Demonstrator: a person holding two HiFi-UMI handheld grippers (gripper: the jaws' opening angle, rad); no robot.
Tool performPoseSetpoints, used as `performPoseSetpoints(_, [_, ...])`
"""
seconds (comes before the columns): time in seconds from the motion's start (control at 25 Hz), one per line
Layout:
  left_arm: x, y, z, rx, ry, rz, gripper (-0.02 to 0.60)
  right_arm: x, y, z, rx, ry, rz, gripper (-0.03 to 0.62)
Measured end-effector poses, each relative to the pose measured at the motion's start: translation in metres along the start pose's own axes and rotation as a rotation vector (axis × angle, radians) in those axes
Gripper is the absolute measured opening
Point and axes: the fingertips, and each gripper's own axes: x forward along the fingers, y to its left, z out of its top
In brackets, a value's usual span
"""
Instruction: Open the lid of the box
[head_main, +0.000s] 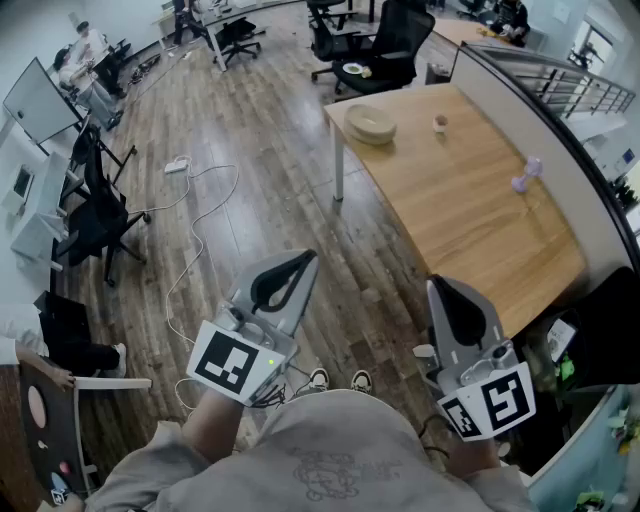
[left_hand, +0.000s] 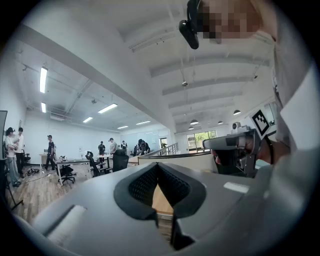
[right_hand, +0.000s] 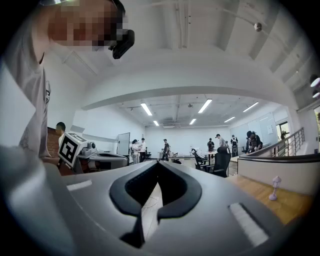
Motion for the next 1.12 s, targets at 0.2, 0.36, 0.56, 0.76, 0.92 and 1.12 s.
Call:
performPoseSetpoints(0.2, [0.003, -0.007, -0.002, 0.004, 0.018, 0.005, -0.002, -0.008, -0.006, -0.004, 0.015, 0.029, 0.008, 0.009])
performPoseSetpoints(0.36, [0.002, -0.015, -0.002, -0.006, 0.021, -0.019, -0.002, -0.01, -0.008, -0.004, 0.023, 0.026, 0.009, 0.009])
performPoseSetpoints(0.56, [0.007, -0.022, 0.002, -0.016, -0.001, -0.007, 0.0, -0.014, -0.012, -0.008, 0.026, 0.043, 0.032, 0.009])
performPoseSetpoints(0.76, [0.013, -0.014, 0.004, -0.031, -0.036, 0.08, 0.315, -0.018, -0.023, -0.009, 0.028, 0.042, 0.043, 0.009])
performPoseSetpoints(0.92, [0.021, -0.018, 0.0, -0.033, -0.021, 0.108, 0.408, -0.022, -0.031, -0.009, 0.027, 0.044, 0.061, 0.009])
performPoseSetpoints(1.12, [0.029, -0.036, -0.003, -0.02, -0.019, 0.133, 0.408, -0.036, -0.048, -0.012, 0.015, 0.032, 0.085, 0.009])
